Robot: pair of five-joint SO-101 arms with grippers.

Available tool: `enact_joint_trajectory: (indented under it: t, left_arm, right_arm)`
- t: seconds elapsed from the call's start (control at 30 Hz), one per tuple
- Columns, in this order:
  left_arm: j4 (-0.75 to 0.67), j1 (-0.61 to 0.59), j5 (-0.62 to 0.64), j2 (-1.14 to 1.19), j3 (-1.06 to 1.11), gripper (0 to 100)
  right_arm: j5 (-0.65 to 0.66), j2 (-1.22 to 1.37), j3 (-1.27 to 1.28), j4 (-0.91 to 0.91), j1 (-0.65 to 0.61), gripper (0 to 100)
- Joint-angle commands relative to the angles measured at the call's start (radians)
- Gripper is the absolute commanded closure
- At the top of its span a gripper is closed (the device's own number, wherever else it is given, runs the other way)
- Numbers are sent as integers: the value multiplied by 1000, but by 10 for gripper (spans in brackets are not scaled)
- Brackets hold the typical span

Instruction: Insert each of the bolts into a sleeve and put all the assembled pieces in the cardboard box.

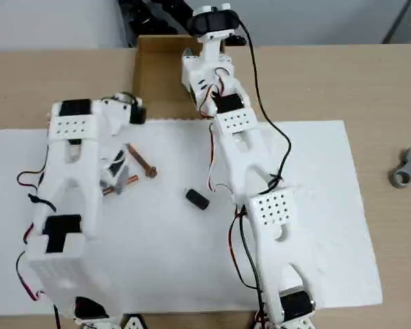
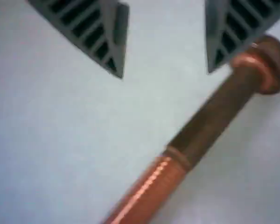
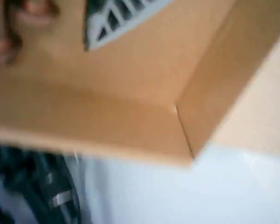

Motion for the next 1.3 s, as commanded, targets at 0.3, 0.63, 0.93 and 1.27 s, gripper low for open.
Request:
enact_joint_trajectory:
  t: [0.3,0.63,0.93,1.27]
  left_arm:
    - [-149,-52,-190,68,-38,892]
    - [-60,-60,-391,207,-41,993]
    - [35,-46,-690,43,-54,994]
    - [34,-35,-996,-203,-39,994]
  right_arm:
    - [-9,-28,-58,10,7,826]
    - [-9,-28,-147,51,8,826]
    - [-9,-19,-258,160,38,826]
    - [-9,-30,-285,282,111,826]
